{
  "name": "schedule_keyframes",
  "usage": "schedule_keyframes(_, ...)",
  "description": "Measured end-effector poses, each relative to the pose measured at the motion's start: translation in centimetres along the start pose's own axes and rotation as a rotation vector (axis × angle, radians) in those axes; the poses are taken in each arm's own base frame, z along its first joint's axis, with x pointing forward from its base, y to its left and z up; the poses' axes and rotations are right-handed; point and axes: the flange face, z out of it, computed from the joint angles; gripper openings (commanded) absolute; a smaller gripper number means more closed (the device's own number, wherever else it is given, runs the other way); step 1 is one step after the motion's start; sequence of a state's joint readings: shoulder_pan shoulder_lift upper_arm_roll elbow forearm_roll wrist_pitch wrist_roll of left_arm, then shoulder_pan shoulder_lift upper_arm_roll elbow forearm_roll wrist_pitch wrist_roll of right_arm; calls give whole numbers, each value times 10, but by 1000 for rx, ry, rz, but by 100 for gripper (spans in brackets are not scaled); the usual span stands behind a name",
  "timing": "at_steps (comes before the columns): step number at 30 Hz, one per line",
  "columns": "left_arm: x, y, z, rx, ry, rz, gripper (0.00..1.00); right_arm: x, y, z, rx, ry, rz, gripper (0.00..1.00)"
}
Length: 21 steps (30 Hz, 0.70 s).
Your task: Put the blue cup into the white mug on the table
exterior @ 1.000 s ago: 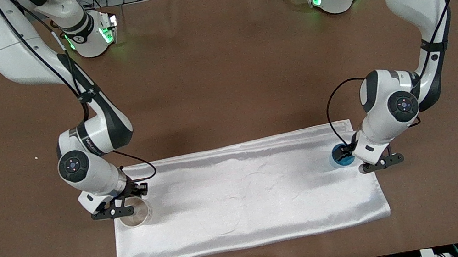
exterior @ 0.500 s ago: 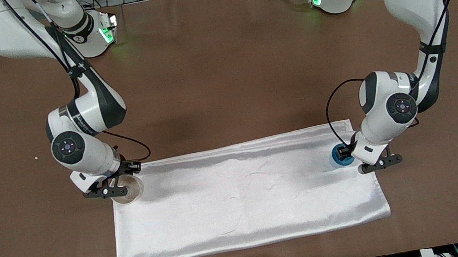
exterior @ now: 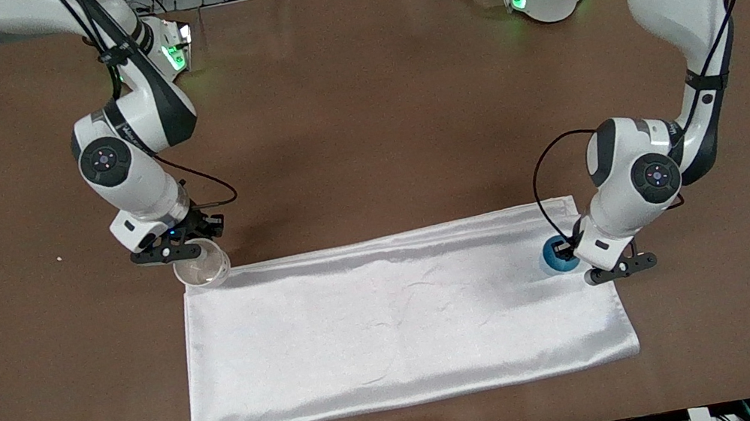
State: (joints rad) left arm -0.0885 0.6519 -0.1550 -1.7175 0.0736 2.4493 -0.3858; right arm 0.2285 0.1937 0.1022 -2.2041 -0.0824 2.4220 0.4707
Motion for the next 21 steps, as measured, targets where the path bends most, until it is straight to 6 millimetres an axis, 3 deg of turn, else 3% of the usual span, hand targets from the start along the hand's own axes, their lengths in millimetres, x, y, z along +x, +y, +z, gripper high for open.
schedule_keyframes(3, 0, 0, 0, 0, 1, 0, 0, -12, -21, -8, 8, 16, 39, 0)
schedule_keyframes(15, 1, 1, -1, -1, 4, 1, 0, -83, -155, -37, 141, 118, 155, 0)
schedule_keyframes(21, 4, 2, -4, -4, 13, 2, 0, -109, -190, -35, 203, 143, 142, 0)
